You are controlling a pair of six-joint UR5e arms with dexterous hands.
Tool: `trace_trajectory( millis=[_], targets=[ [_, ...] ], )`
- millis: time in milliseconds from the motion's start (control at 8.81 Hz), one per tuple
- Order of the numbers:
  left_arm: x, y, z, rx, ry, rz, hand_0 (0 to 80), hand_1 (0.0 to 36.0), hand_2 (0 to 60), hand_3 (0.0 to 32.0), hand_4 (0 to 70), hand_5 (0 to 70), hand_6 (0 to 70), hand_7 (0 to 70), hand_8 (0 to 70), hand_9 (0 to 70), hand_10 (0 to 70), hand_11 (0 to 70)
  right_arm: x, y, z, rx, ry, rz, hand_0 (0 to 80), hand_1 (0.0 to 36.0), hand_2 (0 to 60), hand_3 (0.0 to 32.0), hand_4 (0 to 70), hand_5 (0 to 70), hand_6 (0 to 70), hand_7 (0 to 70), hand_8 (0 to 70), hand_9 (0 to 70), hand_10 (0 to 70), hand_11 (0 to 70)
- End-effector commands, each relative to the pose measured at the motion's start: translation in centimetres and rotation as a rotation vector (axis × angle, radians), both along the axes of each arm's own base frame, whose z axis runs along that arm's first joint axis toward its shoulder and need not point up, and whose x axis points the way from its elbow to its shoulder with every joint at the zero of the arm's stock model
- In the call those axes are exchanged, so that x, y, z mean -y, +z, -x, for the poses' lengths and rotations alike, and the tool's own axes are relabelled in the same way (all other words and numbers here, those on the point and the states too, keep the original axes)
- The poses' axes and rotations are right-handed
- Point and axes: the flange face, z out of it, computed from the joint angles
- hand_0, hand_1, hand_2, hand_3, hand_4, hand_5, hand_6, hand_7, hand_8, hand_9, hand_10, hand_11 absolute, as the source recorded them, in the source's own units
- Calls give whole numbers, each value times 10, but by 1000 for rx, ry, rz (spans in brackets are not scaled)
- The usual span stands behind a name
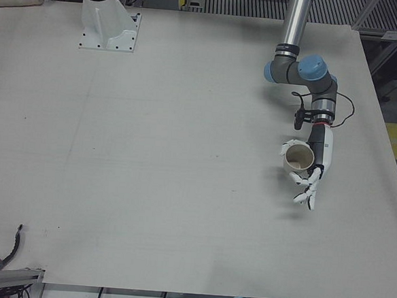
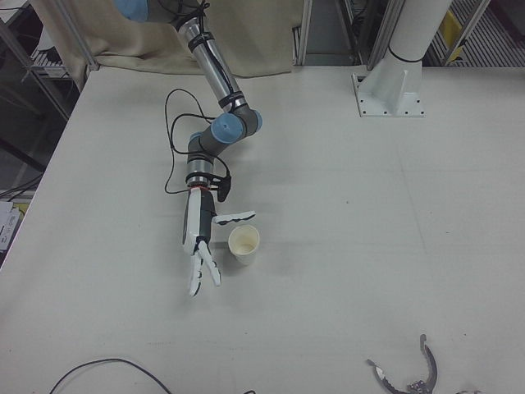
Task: Pour water
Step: 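Close the right hand around the white paper cup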
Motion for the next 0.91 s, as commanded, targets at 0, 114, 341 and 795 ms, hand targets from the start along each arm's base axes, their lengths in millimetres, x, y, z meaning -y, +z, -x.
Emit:
trace_trajectory(
  millis=[0, 114, 341, 795],
  targets=[
    [0, 1, -1, 7, 1, 0, 455, 102, 478, 0, 700, 700, 146, 232, 31, 48, 82, 117, -10, 1, 27, 3, -45, 4, 466, 59, 0, 0, 70, 0, 0, 0, 24, 25, 0, 0],
    [2, 0, -2, 8, 1, -2, 454, 103, 487, 0, 700, 700, 148, 233, 32, 48, 83, 119, -10, 5, 26, -1, -45, 8, 466, 58, 0, 0, 73, 0, 0, 0, 24, 25, 0, 0],
    [4, -1, -3, 7, 1, -3, 455, 103, 486, 0, 700, 700, 150, 233, 33, 49, 83, 118, -14, 7, 34, -6, -58, 11, 470, 63, 0, 0, 77, 0, 0, 0, 24, 26, 0, 0],
    [-1, 4, 0, 10, 0, 5, 453, 97, 469, 0, 700, 700, 148, 228, 34, 50, 83, 119, -9, -13, 68, 4, -93, -7, 487, 88, 0, 0, 145, 24, 0, 0, 38, 44, 0, 4]
  ],
)
